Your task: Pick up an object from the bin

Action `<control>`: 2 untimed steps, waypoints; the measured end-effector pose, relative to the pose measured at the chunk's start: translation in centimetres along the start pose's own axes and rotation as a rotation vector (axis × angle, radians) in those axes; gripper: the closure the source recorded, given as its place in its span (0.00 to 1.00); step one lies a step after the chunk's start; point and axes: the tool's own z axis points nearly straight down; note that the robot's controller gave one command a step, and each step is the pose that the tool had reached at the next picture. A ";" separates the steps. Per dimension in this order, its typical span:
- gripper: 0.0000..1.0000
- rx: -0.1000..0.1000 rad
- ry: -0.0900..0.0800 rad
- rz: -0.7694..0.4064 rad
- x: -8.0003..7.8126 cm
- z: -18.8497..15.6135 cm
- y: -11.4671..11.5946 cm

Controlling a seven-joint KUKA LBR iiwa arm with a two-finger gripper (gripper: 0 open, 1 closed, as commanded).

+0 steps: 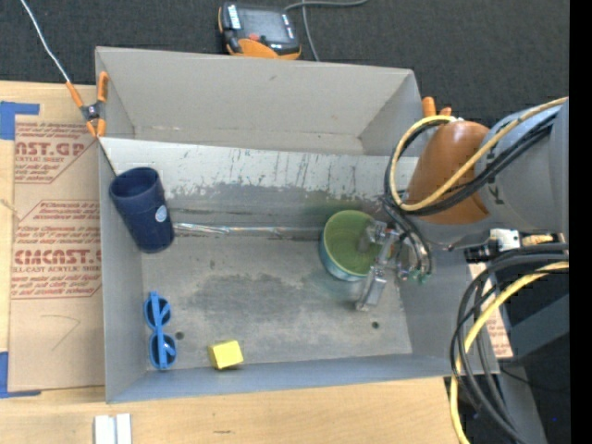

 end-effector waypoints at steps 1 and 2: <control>0.00 0.000 -0.001 -0.210 -2.2 0.0 -1.0; 0.00 -0.015 0.005 -0.168 1.2 0.1 -4.7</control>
Offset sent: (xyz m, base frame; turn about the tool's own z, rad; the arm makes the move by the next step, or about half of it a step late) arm 0.0178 -0.0165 -0.0005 -0.2085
